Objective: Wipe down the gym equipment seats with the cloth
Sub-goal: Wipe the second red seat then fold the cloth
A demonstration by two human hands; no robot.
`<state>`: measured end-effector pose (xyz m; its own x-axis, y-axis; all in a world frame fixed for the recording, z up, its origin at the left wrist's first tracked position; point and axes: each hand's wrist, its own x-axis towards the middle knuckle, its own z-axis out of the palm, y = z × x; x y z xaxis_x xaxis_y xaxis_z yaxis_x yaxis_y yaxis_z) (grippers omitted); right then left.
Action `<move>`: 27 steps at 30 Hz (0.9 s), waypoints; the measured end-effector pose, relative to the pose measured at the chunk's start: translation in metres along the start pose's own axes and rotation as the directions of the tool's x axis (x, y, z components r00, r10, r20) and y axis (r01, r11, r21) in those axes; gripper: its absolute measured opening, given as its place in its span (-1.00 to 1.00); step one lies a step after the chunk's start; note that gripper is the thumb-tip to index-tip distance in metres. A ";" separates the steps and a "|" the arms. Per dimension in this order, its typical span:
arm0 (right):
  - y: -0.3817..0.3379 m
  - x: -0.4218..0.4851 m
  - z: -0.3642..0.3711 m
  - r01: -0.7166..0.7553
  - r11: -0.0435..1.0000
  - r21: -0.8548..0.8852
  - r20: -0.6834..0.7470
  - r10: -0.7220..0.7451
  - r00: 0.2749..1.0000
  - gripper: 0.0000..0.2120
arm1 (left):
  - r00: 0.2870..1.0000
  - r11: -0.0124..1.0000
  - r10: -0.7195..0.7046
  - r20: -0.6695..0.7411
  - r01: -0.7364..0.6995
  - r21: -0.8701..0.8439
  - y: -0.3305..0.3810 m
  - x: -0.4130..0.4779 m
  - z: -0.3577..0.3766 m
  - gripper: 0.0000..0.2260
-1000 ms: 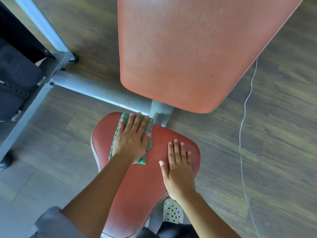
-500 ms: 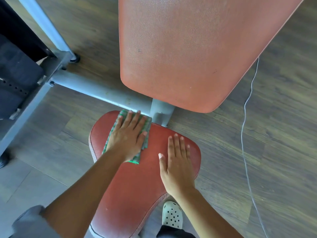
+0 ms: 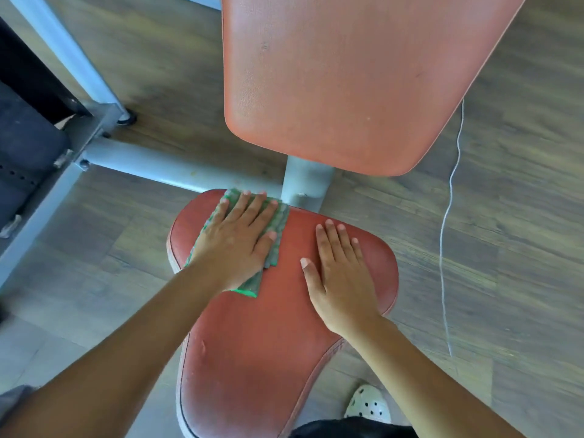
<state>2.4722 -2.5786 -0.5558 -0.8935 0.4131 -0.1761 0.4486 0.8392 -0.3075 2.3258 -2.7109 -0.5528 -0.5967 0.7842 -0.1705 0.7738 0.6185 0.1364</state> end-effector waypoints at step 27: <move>0.000 0.001 -0.003 0.000 1.000 -0.008 0.027 0.000 1.000 -0.42 | 0.971 0.972 0.229 -0.069 -0.231 -0.028 -0.020 -0.004 0.002 -0.31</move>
<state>2.4710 -2.5768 -0.5533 -0.8925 0.4035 -0.2017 0.4484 0.8419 -0.3001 2.3136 -2.7265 -0.5563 -0.4166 0.9066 -0.0674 0.8846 0.4214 0.1998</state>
